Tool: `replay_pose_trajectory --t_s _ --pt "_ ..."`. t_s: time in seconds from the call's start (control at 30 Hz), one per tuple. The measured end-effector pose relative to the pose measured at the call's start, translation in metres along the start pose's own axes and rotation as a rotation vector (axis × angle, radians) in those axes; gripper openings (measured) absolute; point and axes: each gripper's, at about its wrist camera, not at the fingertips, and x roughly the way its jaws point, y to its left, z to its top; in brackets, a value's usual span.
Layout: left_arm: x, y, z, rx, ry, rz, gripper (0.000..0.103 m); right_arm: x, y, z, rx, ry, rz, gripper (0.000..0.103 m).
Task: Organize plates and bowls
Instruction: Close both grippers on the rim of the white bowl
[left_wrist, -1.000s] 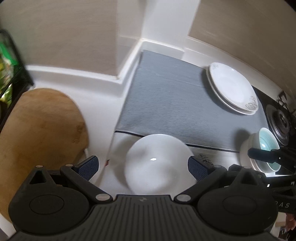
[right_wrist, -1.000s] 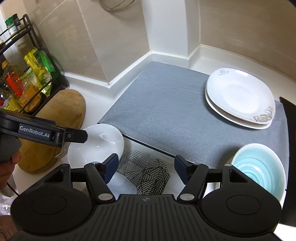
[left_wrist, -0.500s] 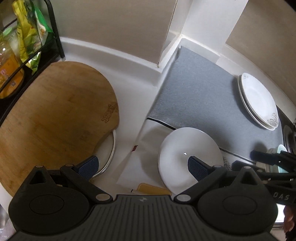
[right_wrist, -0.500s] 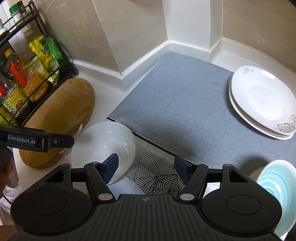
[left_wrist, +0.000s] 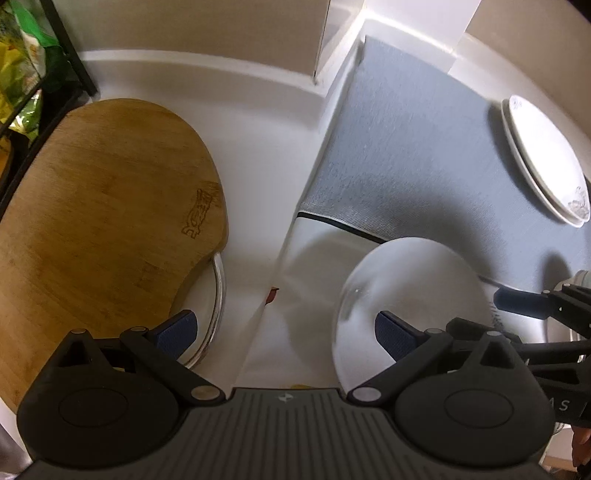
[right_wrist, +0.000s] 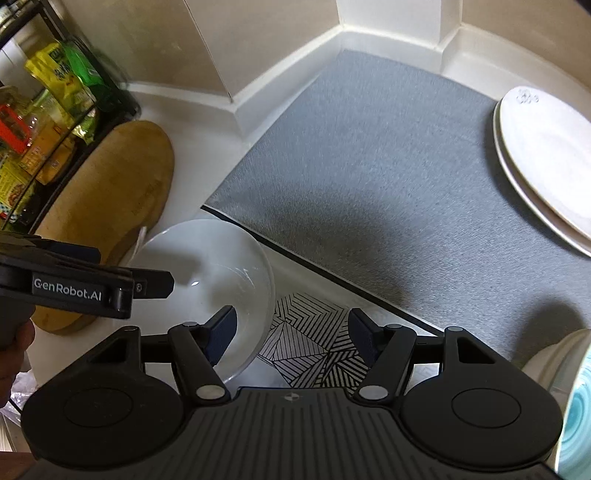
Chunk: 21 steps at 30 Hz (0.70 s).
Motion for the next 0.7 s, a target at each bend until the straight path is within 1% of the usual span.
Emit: replay_pose_trajectory --t_s 0.1,0.17,0.23,0.27,0.33,0.37,0.4,0.43,0.47,0.5,0.53,0.57,0.6,0.7 --pt "0.006 -0.003 0.002 0.029 0.003 -0.006 0.102 0.008 0.002 0.002 0.0 0.021 -0.007 0.069" --pt "0.009 -0.006 0.002 0.056 0.003 -0.007 0.094 0.013 0.004 0.003 -0.005 0.035 -0.012 0.068" --pt "0.014 -0.01 0.003 0.081 0.016 -0.009 0.082 0.016 0.005 0.003 -0.009 0.047 -0.013 0.068" --pt "0.016 -0.013 0.002 0.093 0.021 -0.009 0.079 0.017 0.006 0.003 -0.009 0.05 -0.019 0.068" --pt "0.018 -0.018 0.002 0.124 0.02 -0.011 0.068 0.021 0.006 0.003 -0.01 0.062 -0.021 0.067" --pt "0.018 -0.021 0.002 0.142 0.015 -0.015 0.065 0.023 0.006 0.002 -0.009 0.068 -0.021 0.065" --pt "0.018 -0.024 0.001 0.157 0.008 -0.023 0.057 0.026 0.007 0.002 -0.01 0.08 -0.019 0.056" --pt "0.016 -0.028 0.0 0.176 0.001 -0.036 0.045 0.029 0.008 0.001 -0.016 0.092 -0.012 0.05" --pt "0.014 -0.031 -0.001 0.193 -0.01 -0.039 0.039 0.029 0.01 0.0 -0.025 0.083 0.006 0.033" --pt "0.012 -0.035 -0.002 0.212 -0.023 -0.041 0.025 0.028 0.013 0.0 -0.039 0.078 0.032 0.017" --pt "0.011 -0.039 -0.003 0.228 -0.033 -0.03 0.026 0.026 0.017 0.0 -0.059 0.067 0.033 0.016" --pt "0.011 -0.04 -0.003 0.23 -0.037 -0.027 0.025 0.025 0.02 0.0 -0.076 0.062 0.013 0.017" --pt "0.011 -0.038 -0.003 0.224 -0.036 -0.035 0.024 0.025 0.019 0.0 -0.073 0.06 0.012 0.016" --pt "0.01 -0.029 0.001 0.169 -0.01 -0.102 0.016 0.023 0.013 0.0 -0.038 0.051 0.02 0.015"
